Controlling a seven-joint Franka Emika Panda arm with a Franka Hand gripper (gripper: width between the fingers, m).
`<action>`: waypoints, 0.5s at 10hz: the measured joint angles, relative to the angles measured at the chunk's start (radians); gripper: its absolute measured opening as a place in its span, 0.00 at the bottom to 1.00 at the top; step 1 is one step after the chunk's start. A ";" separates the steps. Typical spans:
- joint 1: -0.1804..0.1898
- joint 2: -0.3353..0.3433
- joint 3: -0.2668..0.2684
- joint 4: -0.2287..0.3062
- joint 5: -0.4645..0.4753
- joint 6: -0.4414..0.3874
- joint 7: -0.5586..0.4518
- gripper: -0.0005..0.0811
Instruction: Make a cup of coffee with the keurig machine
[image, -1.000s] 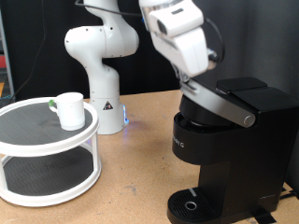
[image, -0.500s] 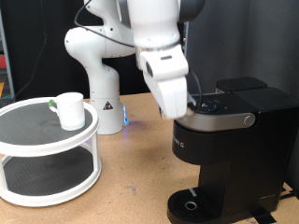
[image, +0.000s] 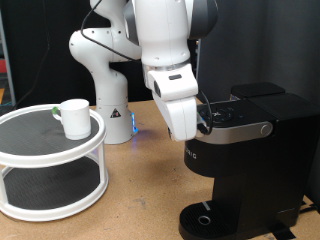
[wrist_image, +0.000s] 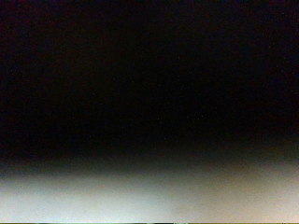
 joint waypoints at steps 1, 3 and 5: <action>0.000 0.000 0.000 0.000 0.002 0.000 -0.005 0.02; 0.000 0.000 -0.004 -0.001 0.032 -0.003 -0.057 0.02; -0.001 -0.002 -0.016 -0.004 0.109 -0.029 -0.160 0.02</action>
